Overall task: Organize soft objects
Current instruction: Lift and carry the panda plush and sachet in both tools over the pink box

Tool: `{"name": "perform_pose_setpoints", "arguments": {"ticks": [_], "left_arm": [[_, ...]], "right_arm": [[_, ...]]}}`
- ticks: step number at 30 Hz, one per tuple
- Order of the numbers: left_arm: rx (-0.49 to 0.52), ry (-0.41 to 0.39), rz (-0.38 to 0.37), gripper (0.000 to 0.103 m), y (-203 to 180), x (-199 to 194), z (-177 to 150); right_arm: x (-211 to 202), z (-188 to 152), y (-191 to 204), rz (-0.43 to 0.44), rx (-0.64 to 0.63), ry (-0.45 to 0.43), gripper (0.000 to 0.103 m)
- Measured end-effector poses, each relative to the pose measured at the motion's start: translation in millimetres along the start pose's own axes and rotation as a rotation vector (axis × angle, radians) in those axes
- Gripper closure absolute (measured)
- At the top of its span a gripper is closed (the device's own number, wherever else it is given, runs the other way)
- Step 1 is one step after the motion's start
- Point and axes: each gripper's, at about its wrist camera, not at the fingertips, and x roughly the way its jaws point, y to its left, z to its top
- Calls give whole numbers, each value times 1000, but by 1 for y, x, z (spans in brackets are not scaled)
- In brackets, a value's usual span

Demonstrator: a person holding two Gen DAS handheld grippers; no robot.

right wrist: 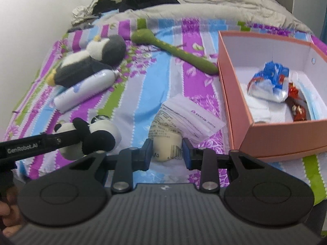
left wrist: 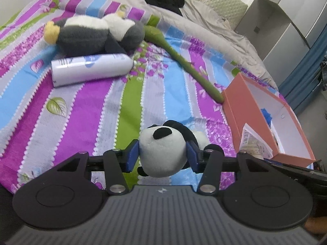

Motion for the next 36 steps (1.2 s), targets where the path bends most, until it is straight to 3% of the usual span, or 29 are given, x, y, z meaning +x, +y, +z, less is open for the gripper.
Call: {"name": "perform_pose_setpoints", "arguments": {"ticks": [14, 36], "left_arm": [[79, -50, -20, 47, -42, -31, 20], [282, 3, -260, 47, -167, 7, 26]], "right_arm": [[-42, 20, -10, 13, 5, -86, 68], [-100, 14, -97, -178, 184, -201, 68]]}}
